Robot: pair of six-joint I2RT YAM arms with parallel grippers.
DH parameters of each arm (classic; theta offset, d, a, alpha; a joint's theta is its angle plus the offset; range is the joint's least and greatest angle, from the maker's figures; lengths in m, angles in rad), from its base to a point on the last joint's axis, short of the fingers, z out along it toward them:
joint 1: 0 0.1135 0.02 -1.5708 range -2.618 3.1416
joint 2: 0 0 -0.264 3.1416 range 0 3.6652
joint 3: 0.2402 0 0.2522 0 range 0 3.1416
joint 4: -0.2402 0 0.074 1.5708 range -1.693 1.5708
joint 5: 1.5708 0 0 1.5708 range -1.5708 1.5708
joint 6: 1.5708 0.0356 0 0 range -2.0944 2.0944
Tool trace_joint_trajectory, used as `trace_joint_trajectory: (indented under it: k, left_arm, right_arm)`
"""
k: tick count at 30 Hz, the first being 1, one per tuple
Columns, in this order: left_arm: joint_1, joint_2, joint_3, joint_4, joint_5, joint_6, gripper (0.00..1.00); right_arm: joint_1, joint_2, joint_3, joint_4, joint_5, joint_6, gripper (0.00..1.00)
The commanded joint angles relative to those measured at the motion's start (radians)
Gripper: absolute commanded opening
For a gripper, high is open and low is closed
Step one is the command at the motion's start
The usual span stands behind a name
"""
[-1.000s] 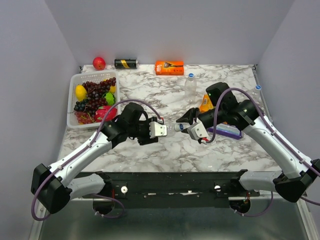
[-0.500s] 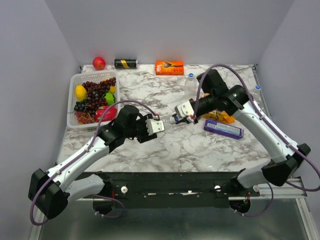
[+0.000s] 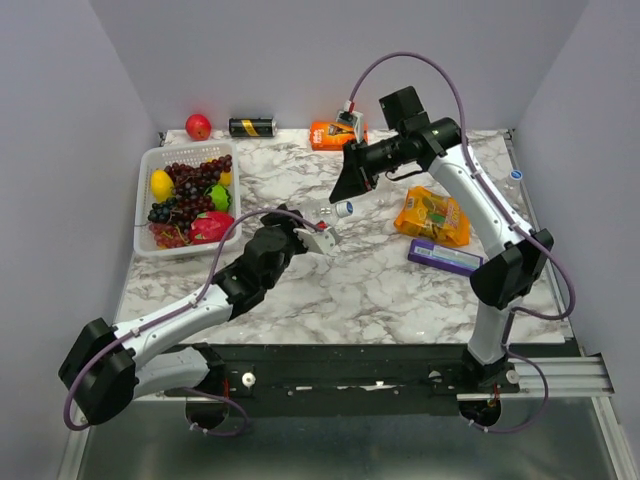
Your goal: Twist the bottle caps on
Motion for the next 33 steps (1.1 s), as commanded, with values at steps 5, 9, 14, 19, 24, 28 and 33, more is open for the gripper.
trace_joint_trajectory:
  k: [5, 9, 14, 19, 24, 28, 33]
  left_arm:
    - [-0.034, -0.056, 0.02, 0.106, -0.019, -0.019, 0.0]
    - [0.014, -0.096, 0.069, -0.248, 0.235, -0.342, 0.0]
    - [0.129, -0.126, 0.082, -0.312, 0.618, -0.681, 0.0]
    - [0.181, -0.095, 0.1, -0.271, 0.748, -0.757, 0.0]
    - [0.195, -0.078, 0.134, -0.235, 0.765, -0.765, 0.0]
    - [0.197, -0.066, 0.151, -0.226, 0.785, -0.776, 0.0]
    - [0.197, -0.069, 0.155, -0.222, 0.802, -0.765, 0.0]
  right_arm:
    - [-0.012, 0.012, 0.084, 0.114, -0.034, 0.198, 0.32]
    - [-0.065, -0.211, -0.219, 0.598, -0.014, 0.281, 0.58]
    - [-0.057, -0.334, -0.46, 0.847, -0.046, 0.241, 0.64]
    - [-0.036, -0.371, -0.54, 0.94, -0.054, 0.269, 0.68]
    - [0.004, -0.352, -0.539, 0.93, 0.003, 0.258, 0.7]
    - [0.02, -0.325, -0.516, 0.927, 0.024, 0.26, 0.71]
    - [0.041, -0.293, -0.5, 0.927, 0.049, 0.275, 0.68]
